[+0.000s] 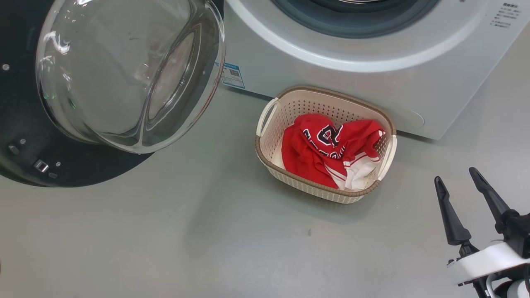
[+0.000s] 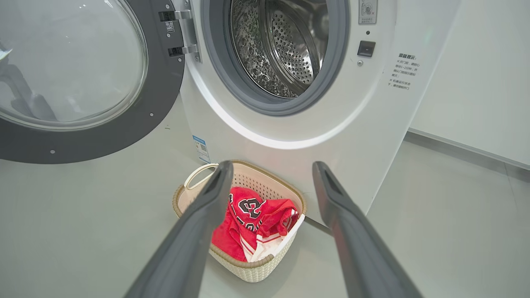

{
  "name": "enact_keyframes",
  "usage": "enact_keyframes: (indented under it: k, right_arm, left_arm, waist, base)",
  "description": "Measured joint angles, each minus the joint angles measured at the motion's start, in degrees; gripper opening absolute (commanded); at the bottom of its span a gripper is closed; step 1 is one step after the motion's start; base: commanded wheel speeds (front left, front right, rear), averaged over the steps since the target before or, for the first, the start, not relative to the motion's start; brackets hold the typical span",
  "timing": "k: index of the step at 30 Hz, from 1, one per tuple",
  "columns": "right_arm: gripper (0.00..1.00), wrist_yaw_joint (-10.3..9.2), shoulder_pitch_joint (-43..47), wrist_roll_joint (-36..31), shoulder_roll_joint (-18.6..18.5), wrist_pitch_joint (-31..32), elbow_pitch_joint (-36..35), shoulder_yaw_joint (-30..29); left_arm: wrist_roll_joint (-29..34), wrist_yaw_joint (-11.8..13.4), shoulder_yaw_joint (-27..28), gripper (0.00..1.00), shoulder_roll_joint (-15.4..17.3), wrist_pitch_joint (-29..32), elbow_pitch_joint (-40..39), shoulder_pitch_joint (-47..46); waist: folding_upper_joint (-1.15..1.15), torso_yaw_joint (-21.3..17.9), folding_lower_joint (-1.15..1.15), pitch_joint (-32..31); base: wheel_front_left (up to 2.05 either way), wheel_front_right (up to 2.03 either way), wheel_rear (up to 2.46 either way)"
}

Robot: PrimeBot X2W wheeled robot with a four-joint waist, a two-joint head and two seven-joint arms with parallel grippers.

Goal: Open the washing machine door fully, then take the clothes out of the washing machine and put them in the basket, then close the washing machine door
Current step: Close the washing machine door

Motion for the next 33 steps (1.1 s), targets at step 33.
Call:
enact_keyframes:
  k: [33]
  right_arm:
    - [1.0,0.53,-0.2,0.3,-1.9,1.1,-2.0,-1.5]
  left_arm:
    - [-2.7,0.4,-1.9,0.0,3.5,7.8,2.9,-3.1]
  waist:
    - [0.0,0.0,0.0,1.9]
  base:
    - [0.0,0.0,0.0]
